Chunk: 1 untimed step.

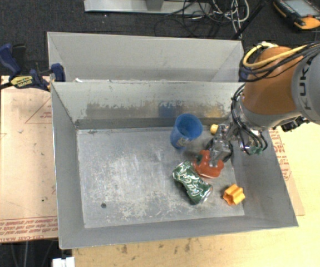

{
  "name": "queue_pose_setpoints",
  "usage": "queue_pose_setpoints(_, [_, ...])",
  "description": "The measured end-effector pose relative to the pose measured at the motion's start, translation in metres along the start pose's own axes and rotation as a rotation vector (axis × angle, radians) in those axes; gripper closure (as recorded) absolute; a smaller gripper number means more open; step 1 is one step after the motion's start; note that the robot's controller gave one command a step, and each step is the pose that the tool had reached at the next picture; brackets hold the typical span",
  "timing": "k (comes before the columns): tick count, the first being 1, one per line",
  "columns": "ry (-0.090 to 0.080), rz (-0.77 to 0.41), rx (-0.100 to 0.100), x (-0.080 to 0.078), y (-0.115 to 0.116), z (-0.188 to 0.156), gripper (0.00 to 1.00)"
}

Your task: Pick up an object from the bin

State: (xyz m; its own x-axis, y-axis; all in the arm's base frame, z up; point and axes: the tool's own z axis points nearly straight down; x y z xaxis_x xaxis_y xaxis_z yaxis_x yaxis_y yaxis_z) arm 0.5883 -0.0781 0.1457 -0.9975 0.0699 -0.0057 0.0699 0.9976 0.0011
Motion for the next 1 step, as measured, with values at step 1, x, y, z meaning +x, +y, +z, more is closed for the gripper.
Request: queue_pose_setpoints(1, [0.003,0.072,0.000,0.0029,0.0020,0.0005,1.00])
